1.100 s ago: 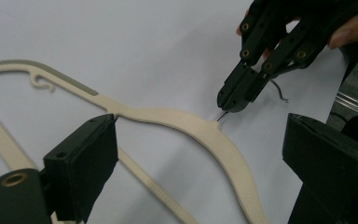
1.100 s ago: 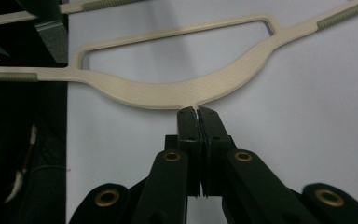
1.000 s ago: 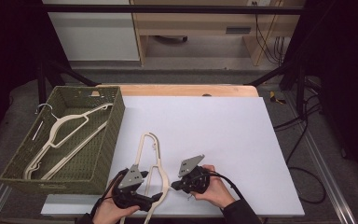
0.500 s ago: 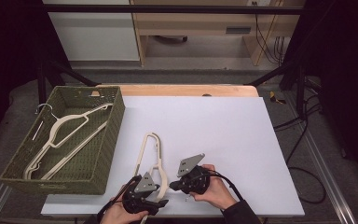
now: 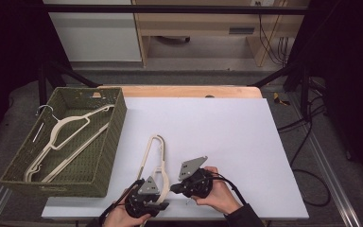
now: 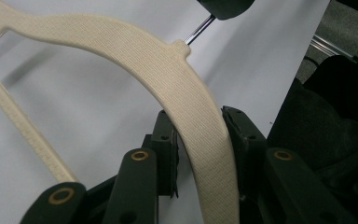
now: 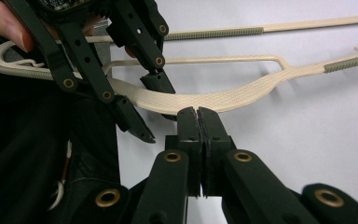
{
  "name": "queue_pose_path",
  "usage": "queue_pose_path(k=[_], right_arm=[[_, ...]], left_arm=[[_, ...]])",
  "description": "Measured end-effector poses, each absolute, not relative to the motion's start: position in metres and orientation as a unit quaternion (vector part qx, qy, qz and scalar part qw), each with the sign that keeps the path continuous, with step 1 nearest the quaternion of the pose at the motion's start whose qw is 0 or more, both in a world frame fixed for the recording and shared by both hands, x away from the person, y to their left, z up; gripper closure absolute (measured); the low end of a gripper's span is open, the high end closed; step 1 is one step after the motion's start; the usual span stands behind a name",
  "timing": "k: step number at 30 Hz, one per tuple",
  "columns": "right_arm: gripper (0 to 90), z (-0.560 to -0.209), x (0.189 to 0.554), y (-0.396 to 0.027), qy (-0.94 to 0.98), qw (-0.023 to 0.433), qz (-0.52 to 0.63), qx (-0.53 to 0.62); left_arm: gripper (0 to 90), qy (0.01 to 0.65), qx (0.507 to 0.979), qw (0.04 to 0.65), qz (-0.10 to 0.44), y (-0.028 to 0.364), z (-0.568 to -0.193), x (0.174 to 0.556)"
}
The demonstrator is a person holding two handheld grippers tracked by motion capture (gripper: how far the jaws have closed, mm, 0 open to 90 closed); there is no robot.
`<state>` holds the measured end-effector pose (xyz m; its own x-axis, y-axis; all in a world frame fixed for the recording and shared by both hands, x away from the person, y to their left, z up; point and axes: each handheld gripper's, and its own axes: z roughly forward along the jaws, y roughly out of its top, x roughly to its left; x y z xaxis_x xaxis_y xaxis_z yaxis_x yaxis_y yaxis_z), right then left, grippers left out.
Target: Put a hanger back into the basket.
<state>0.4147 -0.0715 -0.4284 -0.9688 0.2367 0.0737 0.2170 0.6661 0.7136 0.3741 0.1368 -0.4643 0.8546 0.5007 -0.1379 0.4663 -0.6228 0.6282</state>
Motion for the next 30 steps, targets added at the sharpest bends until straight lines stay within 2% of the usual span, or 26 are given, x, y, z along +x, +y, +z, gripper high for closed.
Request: queue_pose_path(k=[4, 8, 10, 14, 17, 20, 24, 30], right_arm=[[88.9, -0.428, 0.414, -0.072, 0.911, 0.015, 0.393, 0.124], [77.4, -0.421, 0.412, -0.077, 0.898, 0.019, 0.421, 0.129], [75.1, -0.413, 0.412, -0.086, 0.883, 0.024, 0.447, 0.139], [56.4, -0.4, 0.416, -0.111, 0.848, 0.05, 0.493, 0.187], [38.7, -0.394, 0.418, -0.131, 0.821, 0.084, 0.516, 0.23], [31.2, -0.393, 0.42, -0.147, 0.801, 0.118, 0.526, 0.261], [24.1, -0.398, 0.426, -0.166, 0.78, 0.147, 0.528, 0.303], [20.2, -0.405, 0.429, -0.181, 0.771, 0.171, 0.52, 0.325]], left_arm=[[68.5, 0.281, 0.896, 0.344, 0.029, 0.138, -0.462, 0.373], [69.4, 0.289, 0.891, 0.348, 0.04, 0.139, -0.46, 0.371], [70.0, 0.288, 0.891, 0.347, 0.048, 0.141, -0.457, 0.37], [71.2, 0.295, 0.886, 0.354, 0.058, 0.144, -0.451, 0.367], [72.3, 0.297, 0.884, 0.354, 0.066, 0.147, -0.446, 0.367], [72.8, 0.305, 0.879, 0.36, 0.072, 0.15, -0.442, 0.365], [73.5, 0.312, 0.873, 0.366, 0.084, 0.155, -0.436, 0.364], [74.8, 0.326, 0.863, 0.372, 0.104, 0.165, -0.425, 0.364]])
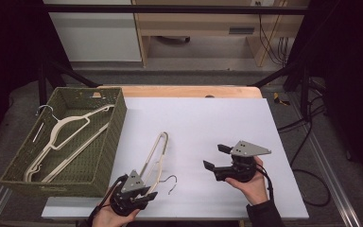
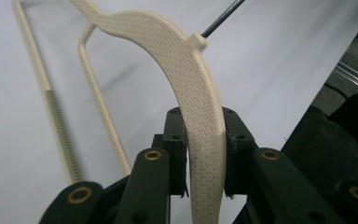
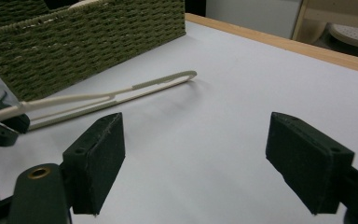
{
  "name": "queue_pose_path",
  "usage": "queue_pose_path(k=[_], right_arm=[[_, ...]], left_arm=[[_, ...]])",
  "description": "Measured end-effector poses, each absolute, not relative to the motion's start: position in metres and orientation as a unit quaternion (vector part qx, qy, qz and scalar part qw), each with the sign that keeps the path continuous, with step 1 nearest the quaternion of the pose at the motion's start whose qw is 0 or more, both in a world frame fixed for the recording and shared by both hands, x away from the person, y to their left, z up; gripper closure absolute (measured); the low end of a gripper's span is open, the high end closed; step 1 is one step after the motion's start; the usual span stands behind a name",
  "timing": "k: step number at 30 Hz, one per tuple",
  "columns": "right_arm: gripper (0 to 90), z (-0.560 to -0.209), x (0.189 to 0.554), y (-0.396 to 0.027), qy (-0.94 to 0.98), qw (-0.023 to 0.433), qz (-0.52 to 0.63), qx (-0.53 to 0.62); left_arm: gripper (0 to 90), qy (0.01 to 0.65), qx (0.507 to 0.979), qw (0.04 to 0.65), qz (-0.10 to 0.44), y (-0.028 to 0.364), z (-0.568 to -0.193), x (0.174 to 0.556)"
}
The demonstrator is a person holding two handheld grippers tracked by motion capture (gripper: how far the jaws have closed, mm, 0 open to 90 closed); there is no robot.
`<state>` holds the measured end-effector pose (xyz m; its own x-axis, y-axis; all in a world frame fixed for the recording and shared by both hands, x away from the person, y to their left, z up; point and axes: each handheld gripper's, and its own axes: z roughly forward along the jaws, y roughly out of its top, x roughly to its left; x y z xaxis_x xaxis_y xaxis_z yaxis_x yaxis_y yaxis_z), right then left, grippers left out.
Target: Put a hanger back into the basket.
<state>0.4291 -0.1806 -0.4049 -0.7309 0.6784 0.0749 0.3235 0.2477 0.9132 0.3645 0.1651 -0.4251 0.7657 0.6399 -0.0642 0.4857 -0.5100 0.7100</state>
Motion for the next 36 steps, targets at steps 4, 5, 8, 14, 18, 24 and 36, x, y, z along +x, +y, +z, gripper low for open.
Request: queue_pose_path(k=[4, 5, 8, 14, 18, 24, 36], right_arm=[[17.2, -0.407, 0.43, -0.185, 0.766, 0.182, 0.518, 0.334], [16.2, -0.408, 0.43, -0.186, 0.765, 0.184, 0.519, 0.336], [13.6, -0.409, 0.43, -0.188, 0.76, 0.188, 0.518, 0.346], [9.3, -0.41, 0.431, -0.194, 0.75, 0.206, 0.514, 0.362], [6.8, -0.411, 0.431, -0.199, 0.746, 0.212, 0.509, 0.372], [7.0, -0.412, 0.431, -0.206, 0.743, 0.221, 0.504, 0.382], [6.7, -0.412, 0.429, -0.221, 0.733, 0.227, 0.504, 0.396]], left_arm=[[75.8, 0.338, 0.855, 0.375, 0.116, 0.171, -0.419, 0.365], [76.1, 0.341, 0.854, 0.375, 0.12, 0.173, -0.418, 0.365], [76.8, 0.348, 0.849, 0.375, 0.13, 0.176, -0.415, 0.366], [78.3, 0.367, 0.837, 0.379, 0.142, 0.186, -0.409, 0.368], [79.2, 0.378, 0.831, 0.379, 0.149, 0.191, -0.405, 0.369], [81.0, 0.391, 0.822, 0.381, 0.158, 0.199, -0.402, 0.371], [85.5, 0.377, 0.816, 0.415, 0.14, 0.205, -0.392, 0.369]])
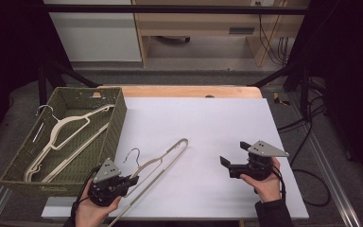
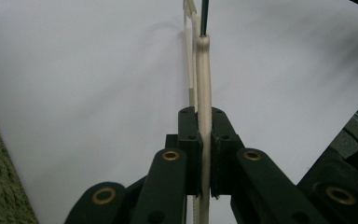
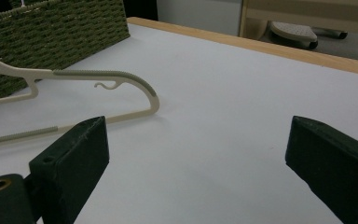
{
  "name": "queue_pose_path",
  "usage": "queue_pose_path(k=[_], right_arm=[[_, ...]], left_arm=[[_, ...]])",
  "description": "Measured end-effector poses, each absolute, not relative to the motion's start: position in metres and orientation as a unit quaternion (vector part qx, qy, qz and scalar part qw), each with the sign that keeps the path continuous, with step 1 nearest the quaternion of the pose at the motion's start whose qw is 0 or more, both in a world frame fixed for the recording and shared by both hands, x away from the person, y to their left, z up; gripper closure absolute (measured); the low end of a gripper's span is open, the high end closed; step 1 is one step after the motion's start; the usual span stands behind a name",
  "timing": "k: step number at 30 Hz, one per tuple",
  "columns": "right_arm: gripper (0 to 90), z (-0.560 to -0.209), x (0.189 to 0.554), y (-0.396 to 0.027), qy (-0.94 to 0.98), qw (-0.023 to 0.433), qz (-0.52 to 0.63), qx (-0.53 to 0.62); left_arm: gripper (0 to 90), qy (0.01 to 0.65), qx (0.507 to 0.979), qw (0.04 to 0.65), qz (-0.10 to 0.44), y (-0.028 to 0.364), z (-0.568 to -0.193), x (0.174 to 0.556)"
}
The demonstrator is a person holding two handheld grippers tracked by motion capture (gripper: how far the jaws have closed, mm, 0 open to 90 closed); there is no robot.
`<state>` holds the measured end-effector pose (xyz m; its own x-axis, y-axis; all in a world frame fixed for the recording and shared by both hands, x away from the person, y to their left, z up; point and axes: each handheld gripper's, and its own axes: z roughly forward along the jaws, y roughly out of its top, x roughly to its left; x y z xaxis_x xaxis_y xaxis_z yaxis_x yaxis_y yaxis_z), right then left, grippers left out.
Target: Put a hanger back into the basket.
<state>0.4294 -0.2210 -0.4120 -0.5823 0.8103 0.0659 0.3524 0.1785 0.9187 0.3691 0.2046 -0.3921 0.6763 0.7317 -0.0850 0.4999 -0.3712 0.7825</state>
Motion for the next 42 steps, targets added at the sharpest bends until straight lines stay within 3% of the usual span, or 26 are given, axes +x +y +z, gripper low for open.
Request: queue_pose_path(k=[6, 21, 42], right_arm=[[6.3, -0.41, 0.429, -0.228, 0.726, 0.234, 0.505, 0.404], [5.1, -0.41, 0.431, -0.234, 0.722, 0.24, 0.502, 0.41], [5.1, -0.41, 0.431, -0.237, 0.723, 0.246, 0.499, 0.41]], left_arm=[[85.4, 0.358, 0.811, 0.447, 0.119, 0.207, -0.382, 0.367], [85.5, 0.319, 0.8, 0.488, 0.144, 0.217, -0.341, 0.366], [85.4, 0.303, 0.796, 0.481, 0.207, 0.269, -0.261, 0.401]])
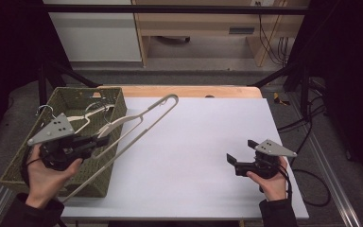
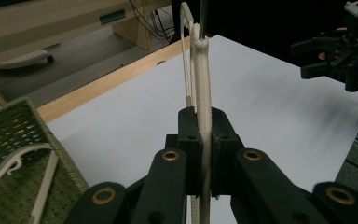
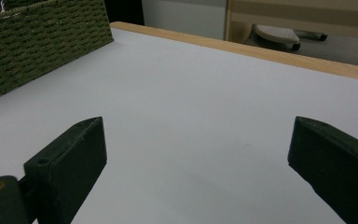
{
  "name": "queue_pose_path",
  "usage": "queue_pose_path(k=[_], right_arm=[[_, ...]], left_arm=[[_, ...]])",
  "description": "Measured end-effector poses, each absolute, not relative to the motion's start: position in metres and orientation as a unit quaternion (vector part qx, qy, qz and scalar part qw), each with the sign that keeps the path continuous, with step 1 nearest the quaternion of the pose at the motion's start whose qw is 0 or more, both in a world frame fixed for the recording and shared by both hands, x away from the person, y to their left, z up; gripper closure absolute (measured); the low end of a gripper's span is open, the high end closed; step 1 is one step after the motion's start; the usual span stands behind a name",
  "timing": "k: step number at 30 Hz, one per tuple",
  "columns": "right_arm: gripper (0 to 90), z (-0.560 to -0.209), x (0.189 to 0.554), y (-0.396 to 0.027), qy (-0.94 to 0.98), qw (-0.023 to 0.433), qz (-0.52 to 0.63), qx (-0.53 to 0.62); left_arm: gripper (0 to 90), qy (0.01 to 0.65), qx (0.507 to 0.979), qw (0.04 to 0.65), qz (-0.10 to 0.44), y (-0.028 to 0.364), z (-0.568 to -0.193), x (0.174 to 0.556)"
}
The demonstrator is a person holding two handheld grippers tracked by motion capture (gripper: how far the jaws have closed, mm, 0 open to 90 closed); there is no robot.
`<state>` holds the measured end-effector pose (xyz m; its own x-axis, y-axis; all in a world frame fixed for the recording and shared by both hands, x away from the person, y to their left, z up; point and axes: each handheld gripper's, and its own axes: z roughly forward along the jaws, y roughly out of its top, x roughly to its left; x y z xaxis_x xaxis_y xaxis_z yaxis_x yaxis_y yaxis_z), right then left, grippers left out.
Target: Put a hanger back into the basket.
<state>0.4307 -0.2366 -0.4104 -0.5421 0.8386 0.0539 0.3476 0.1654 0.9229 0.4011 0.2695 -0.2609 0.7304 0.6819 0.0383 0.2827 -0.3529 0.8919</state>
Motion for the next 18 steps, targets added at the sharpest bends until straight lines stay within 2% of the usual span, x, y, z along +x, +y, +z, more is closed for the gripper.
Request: queue_pose_path(k=[10, 18], right_arm=[[5.2, -0.411, 0.431, -0.237, 0.721, 0.247, 0.499, 0.413], [4.8, -0.412, 0.431, -0.237, 0.724, 0.248, 0.497, 0.409]], left_arm=[[85.5, 0.325, 0.791, 0.467, 0.225, 0.303, -0.246, 0.425], [85.4, 0.349, 0.787, 0.456, 0.227, 0.334, -0.25, 0.446]])
